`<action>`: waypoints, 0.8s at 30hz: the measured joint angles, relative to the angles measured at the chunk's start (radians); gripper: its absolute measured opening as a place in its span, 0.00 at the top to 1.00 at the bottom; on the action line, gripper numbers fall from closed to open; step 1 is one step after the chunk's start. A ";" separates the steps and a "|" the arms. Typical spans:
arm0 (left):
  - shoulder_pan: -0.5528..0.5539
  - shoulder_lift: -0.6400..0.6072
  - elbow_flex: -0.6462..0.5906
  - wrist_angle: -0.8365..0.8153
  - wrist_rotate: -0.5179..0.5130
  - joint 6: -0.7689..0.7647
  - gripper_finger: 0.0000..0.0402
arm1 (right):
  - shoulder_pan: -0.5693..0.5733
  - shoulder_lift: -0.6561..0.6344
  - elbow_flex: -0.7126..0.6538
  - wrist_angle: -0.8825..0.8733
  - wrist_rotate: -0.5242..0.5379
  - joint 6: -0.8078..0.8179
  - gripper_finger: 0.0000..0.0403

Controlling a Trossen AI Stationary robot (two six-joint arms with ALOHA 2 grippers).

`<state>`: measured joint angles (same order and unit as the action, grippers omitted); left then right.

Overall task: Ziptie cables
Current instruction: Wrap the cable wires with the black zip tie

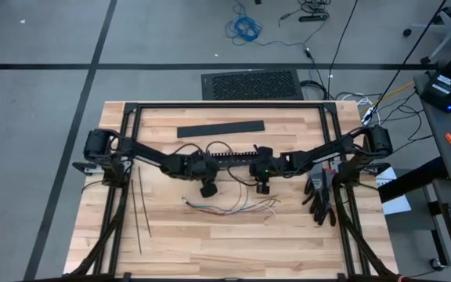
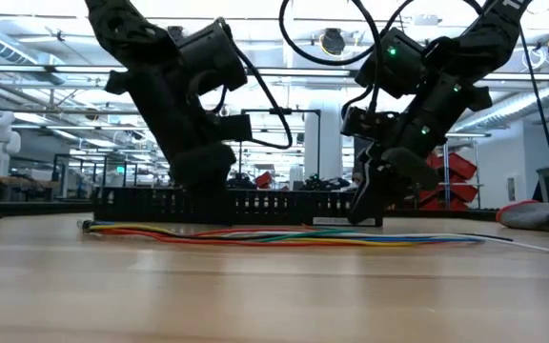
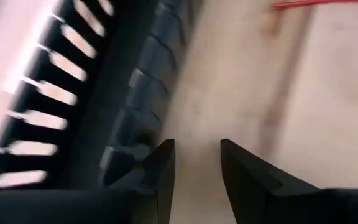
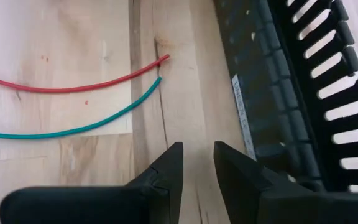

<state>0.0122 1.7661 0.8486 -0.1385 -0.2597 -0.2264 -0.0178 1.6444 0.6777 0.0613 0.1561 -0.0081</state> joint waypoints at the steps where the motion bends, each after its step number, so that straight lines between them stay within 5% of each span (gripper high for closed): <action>1: 0.013 0.000 0.000 0.006 -0.012 0.026 0.69 | 0.001 0.000 0.000 0.000 0.000 0.001 0.79; 11: 0.138 0.007 -0.005 0.122 0.004 0.130 0.69 | -0.002 0.000 0.000 0.001 0.028 0.005 0.79; 17: 0.142 0.006 -0.005 0.214 0.047 0.131 0.69 | -0.059 0.000 0.000 -0.013 0.179 0.014 0.79; 24: 0.138 0.006 -0.005 0.252 0.054 0.157 0.69 | -0.160 0.000 0.000 -0.014 0.187 0.006 0.79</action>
<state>0.1501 1.7718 0.8433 0.1136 -0.2059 -0.0695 -0.1782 1.6444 0.6781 0.0475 0.3431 -0.0017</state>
